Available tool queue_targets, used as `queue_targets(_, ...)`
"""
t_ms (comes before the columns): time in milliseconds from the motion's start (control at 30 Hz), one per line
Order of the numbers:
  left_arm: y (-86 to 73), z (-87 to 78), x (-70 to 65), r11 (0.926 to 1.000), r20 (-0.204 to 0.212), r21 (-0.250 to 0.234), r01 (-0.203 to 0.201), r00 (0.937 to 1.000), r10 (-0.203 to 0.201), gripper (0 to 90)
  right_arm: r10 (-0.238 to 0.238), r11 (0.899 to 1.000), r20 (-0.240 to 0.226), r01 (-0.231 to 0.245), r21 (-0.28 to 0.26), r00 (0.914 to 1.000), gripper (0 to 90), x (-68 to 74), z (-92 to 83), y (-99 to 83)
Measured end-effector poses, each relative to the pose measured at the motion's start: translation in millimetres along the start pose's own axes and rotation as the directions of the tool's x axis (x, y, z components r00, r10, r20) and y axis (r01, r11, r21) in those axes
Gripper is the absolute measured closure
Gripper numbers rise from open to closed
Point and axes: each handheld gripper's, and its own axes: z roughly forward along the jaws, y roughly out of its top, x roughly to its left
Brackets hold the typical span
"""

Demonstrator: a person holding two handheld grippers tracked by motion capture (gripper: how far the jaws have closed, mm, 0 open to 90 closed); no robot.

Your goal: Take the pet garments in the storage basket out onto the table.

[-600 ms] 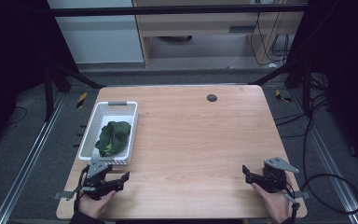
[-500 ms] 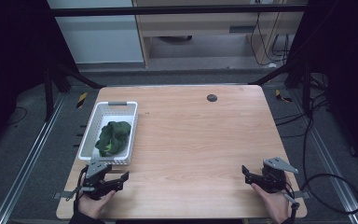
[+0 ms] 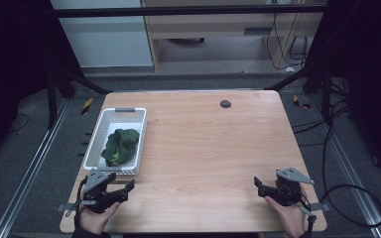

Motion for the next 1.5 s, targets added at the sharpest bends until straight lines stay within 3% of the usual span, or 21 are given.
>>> queue_targets(633,16.3,-14.6,17.0,0.9973,-0.041,-0.058,0.046,0.998,-0.048,22.5,-0.026,1.0,0.001,0.026,0.014,0.9997,12.9,0.6,3.7,-1.1)
queue_targets(1500,50.8,-17.5,43.5,0.9972,-0.08,-0.051,0.055,0.9951,-0.059,21.5,-0.044,0.999,0.012,0.044,0.032,0.999,12.7,1.2,6.7,-1.8)
